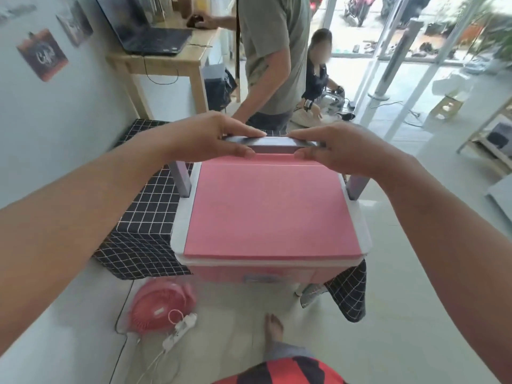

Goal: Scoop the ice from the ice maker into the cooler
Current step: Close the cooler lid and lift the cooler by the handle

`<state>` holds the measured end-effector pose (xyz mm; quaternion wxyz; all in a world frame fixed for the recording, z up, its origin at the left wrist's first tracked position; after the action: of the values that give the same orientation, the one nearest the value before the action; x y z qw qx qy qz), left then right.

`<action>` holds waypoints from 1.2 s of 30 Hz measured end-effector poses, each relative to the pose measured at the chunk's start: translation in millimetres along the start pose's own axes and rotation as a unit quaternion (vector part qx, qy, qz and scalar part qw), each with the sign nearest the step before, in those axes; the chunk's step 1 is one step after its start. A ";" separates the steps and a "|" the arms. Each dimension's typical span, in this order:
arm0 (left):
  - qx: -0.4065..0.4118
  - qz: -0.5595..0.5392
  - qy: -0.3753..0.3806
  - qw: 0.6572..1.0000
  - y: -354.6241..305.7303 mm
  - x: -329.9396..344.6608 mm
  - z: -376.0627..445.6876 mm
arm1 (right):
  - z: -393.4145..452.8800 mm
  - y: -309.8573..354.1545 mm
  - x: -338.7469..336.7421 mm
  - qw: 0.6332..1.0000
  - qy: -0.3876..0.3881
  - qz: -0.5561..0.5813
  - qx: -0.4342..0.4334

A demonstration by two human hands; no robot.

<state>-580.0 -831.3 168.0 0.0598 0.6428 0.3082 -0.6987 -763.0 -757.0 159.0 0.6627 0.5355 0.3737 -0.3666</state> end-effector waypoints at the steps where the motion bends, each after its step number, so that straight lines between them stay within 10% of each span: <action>1: 0.003 0.001 0.000 1.000 3.7 1.5 17.3 | 7.9 -15.7 -3.3 1.000 0.003 -0.001 0.006; 36: -0.034 0.023 0.026 0.999 90.8 34.3 194.2 | 123.8 -167.7 9.3 0.998 0.058 -0.007 0.015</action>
<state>-709.4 -992.0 100.6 0.0895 0.6655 0.3187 -0.6690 -894.7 -906.1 95.8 0.6291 0.5635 0.4095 -0.3448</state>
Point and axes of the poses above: each hand's wrist, its own z-axis towards the middle knuckle, its own x-axis out of the palm, y = z × x, the point moved 8 cm from there along z, towards the middle knuckle, and after that the axes turned 10 degrees about z, right-handed, at the moved point
